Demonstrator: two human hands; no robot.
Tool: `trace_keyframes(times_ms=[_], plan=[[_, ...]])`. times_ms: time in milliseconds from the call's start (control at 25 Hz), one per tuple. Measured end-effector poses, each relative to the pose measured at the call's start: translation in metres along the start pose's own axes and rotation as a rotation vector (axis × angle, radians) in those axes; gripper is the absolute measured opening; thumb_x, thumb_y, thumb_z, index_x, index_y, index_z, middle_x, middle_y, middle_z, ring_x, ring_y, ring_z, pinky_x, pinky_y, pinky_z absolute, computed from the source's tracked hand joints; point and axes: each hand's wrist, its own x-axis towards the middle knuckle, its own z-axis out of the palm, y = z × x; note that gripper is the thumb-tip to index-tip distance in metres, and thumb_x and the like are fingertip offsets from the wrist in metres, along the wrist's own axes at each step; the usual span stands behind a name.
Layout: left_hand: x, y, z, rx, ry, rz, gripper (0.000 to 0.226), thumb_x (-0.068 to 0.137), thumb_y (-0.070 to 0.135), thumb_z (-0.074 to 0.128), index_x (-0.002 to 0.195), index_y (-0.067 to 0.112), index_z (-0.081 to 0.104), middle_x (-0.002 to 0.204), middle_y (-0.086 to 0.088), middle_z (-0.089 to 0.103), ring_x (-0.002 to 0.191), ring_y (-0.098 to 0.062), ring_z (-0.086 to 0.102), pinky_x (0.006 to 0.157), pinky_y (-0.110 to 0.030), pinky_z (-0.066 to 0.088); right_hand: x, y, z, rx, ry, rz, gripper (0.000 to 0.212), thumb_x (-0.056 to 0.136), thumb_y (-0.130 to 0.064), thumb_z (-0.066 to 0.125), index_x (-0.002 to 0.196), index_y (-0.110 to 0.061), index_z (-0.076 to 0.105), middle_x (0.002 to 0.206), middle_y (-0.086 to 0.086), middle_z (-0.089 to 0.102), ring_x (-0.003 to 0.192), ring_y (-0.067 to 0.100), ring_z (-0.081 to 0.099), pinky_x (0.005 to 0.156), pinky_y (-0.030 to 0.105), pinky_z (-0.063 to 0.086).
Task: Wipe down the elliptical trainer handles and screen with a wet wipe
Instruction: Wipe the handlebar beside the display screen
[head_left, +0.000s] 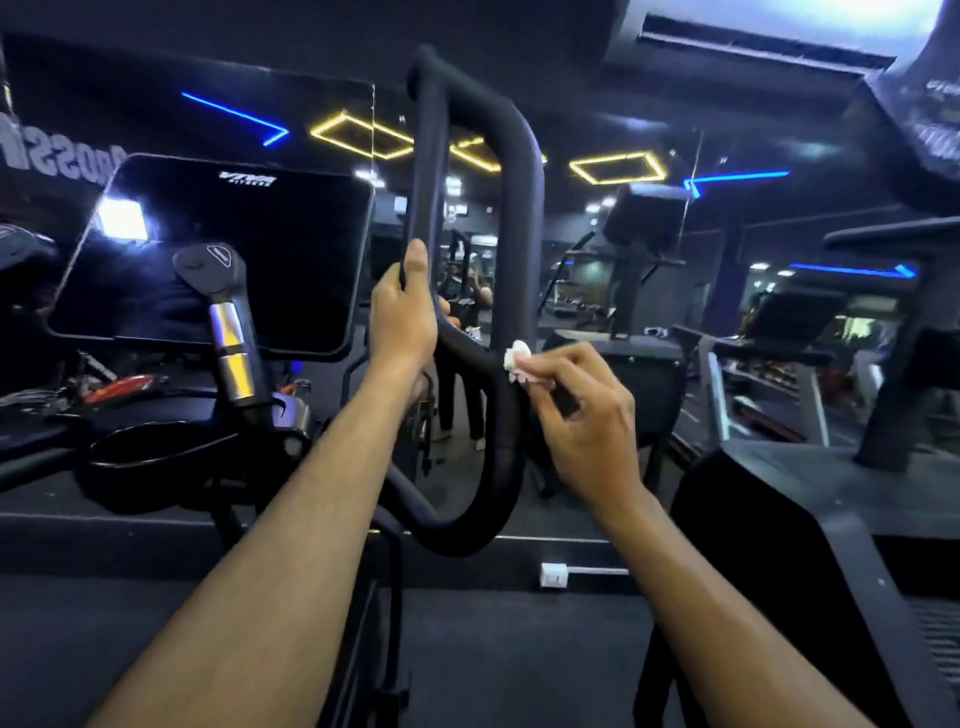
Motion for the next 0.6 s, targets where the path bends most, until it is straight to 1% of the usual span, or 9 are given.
trace_keyframes(times_ms=[80, 120, 200, 240, 280, 360, 440, 520, 600], plan=[[-0.002, 0.001, 0.001, -0.053, 0.017, -0.009, 0.046, 0.107, 0.059, 0.042, 0.113, 0.020, 0.064, 0.075, 0.001, 0.063, 0.066, -0.012, 0.066, 0.067, -0.033, 0.059, -0.034, 0.004, 0.007, 0.024, 0.002, 0.013, 0.017, 0.090, 0.005, 0.071, 0.104, -0.003, 0.075, 0.090, 0.004, 0.061, 0.082, 0.019, 0.062, 0.072, 0.034, 0.054], [-0.007, -0.001, -0.001, -0.101, 0.019, -0.023, 0.046, 0.107, 0.060, 0.042, 0.116, 0.021, 0.065, 0.079, 0.001, 0.066, 0.071, -0.013, 0.067, 0.071, -0.032, 0.060, -0.049, 0.005, 0.006, 0.054, -0.011, 0.020, 0.017, 0.091, 0.006, 0.070, 0.104, -0.003, 0.074, 0.089, 0.004, 0.060, 0.080, 0.018, 0.062, 0.070, 0.031, 0.053], [-0.028, -0.023, 0.000, -0.210, 0.007, -0.053, 0.056, 0.106, 0.065, 0.035, 0.126, 0.023, 0.066, 0.097, 0.002, 0.075, 0.094, -0.014, 0.071, 0.094, -0.037, 0.060, -0.068, 0.011, -0.002, 0.147, -0.078, 0.034, 0.017, 0.091, 0.005, 0.069, 0.105, -0.004, 0.075, 0.090, 0.002, 0.061, 0.082, 0.014, 0.062, 0.073, 0.022, 0.051], [-0.048, -0.042, 0.000, -0.230, -0.024, -0.080, 0.061, 0.105, 0.068, 0.028, 0.129, 0.026, 0.066, 0.105, 0.005, 0.077, 0.102, -0.013, 0.071, 0.098, -0.038, 0.057, -0.070, 0.014, -0.007, 0.197, -0.121, 0.037, 0.018, 0.090, 0.004, 0.070, 0.105, -0.004, 0.075, 0.091, 0.001, 0.063, 0.085, 0.012, 0.063, 0.075, 0.020, 0.051], [-0.071, -0.061, 0.000, -0.218, -0.081, -0.113, 0.068, 0.103, 0.072, 0.022, 0.127, 0.028, 0.067, 0.108, 0.004, 0.078, 0.101, -0.014, 0.071, 0.095, -0.040, 0.056, -0.066, 0.018, -0.012, 0.225, -0.148, 0.023, 0.018, 0.090, 0.003, 0.070, 0.104, -0.005, 0.076, 0.093, 0.000, 0.064, 0.086, 0.011, 0.064, 0.076, 0.020, 0.052], [-0.112, -0.094, -0.005, -0.187, -0.246, -0.187, 0.092, 0.090, 0.089, 0.022, 0.125, 0.018, 0.069, 0.100, -0.010, 0.079, 0.087, -0.022, 0.071, 0.084, -0.039, 0.053, -0.042, 0.021, -0.018, 0.190, -0.125, -0.057, 0.020, 0.091, 0.001, 0.069, 0.110, -0.005, 0.075, 0.096, 0.004, 0.065, 0.088, 0.014, 0.064, 0.079, 0.026, 0.054], [-0.134, -0.101, -0.007, -0.092, -0.396, -0.248, 0.111, 0.088, 0.091, 0.012, 0.112, 0.001, 0.072, 0.076, -0.023, 0.072, 0.065, -0.027, 0.067, 0.069, -0.032, 0.054, -0.009, 0.022, -0.016, 0.086, -0.126, -0.196, 0.023, 0.095, -0.002, 0.067, 0.118, -0.003, 0.071, 0.101, 0.008, 0.065, 0.090, 0.021, 0.061, 0.084, 0.031, 0.052], [-0.139, -0.096, -0.004, -0.050, -0.457, -0.235, 0.110, 0.095, 0.077, -0.002, 0.094, -0.001, 0.075, 0.059, -0.020, 0.062, 0.050, -0.024, 0.057, 0.056, -0.027, 0.048, 0.011, 0.017, -0.005, 0.013, -0.193, -0.316, 0.015, 0.096, -0.003, 0.067, 0.109, -0.003, 0.072, 0.103, 0.009, 0.064, 0.088, 0.025, 0.058, 0.082, 0.037, 0.052], [-0.142, -0.094, -0.004, -0.067, -0.436, -0.208, 0.101, 0.092, 0.078, 0.002, 0.078, 0.012, 0.076, 0.055, -0.015, 0.059, 0.047, -0.022, 0.053, 0.053, -0.027, 0.045, 0.004, 0.013, 0.001, 0.002, -0.257, -0.355, 0.006, 0.093, -0.001, 0.068, 0.099, -0.003, 0.070, 0.102, 0.008, 0.063, 0.082, 0.025, 0.056, 0.077, 0.039, 0.052]])
